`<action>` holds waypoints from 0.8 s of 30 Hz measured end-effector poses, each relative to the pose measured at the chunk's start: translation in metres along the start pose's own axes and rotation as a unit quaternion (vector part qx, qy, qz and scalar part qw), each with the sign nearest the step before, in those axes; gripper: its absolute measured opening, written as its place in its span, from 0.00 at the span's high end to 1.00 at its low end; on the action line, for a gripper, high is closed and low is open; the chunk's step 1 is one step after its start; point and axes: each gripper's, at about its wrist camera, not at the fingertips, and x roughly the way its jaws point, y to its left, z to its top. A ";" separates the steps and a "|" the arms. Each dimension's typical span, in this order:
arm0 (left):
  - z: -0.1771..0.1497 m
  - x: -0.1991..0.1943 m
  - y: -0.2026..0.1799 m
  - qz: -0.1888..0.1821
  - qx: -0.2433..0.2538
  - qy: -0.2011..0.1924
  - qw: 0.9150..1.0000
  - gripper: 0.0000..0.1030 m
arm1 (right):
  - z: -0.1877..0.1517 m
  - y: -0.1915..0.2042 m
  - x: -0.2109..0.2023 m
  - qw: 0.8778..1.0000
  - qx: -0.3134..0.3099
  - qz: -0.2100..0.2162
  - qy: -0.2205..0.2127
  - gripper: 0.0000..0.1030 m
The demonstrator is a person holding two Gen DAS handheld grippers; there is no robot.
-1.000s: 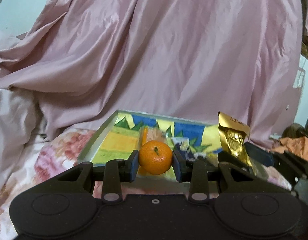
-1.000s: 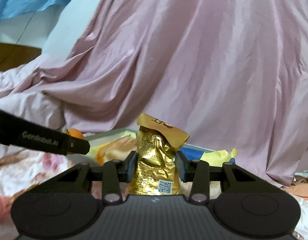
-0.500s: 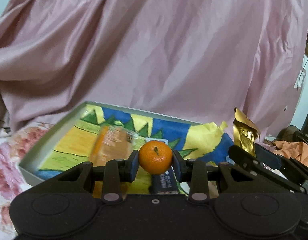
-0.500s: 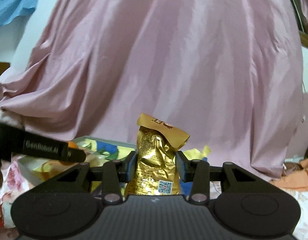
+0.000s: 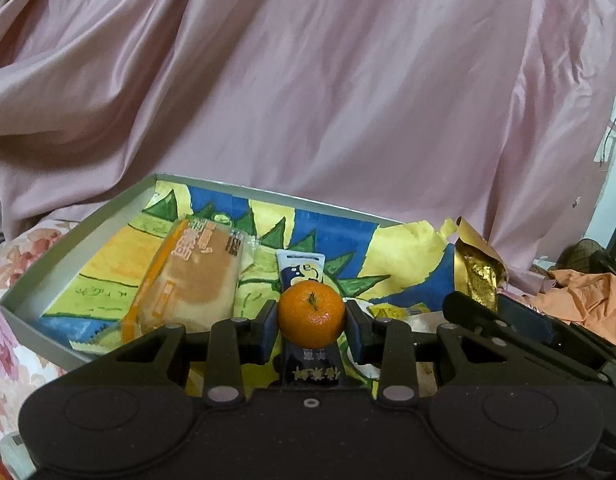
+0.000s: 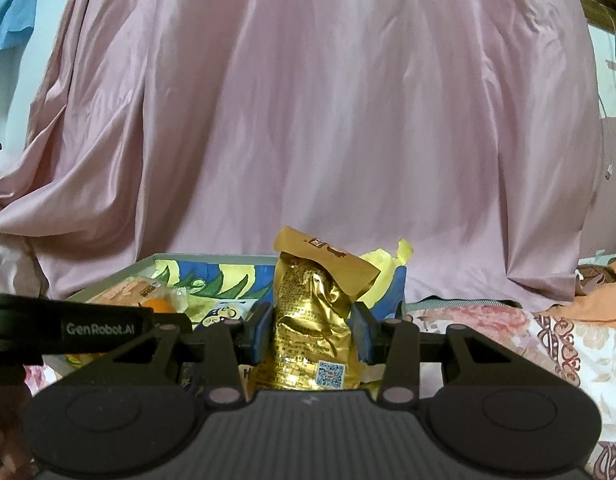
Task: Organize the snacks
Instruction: 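Lift the mandarin and gold foil bag and carry them over the grey tray, then open both tools to drop the mandarin and gold bag into the tray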
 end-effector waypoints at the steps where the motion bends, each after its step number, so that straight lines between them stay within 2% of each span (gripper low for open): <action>1: 0.000 0.001 0.000 0.000 -0.001 0.002 1.000 0.64 | 0.000 -0.001 0.000 1.000 0.002 0.000 0.001 0.55; 12: -0.003 0.002 0.005 0.007 -0.011 0.007 1.000 0.63 | -0.001 -0.001 0.003 1.000 0.011 0.006 0.012 0.52; 16: -0.001 -0.003 0.005 0.001 -0.019 -0.006 1.000 0.44 | -0.001 -0.001 0.004 1.000 0.012 0.003 0.016 0.49; 19: 0.002 -0.006 0.006 0.005 -0.023 -0.015 1.000 0.38 | -0.002 -0.001 0.004 1.000 0.013 0.002 0.015 0.47; 24: 0.004 -0.017 0.007 -0.001 -0.028 -0.032 0.999 0.23 | -0.002 -0.002 0.003 1.000 0.014 0.003 0.011 0.34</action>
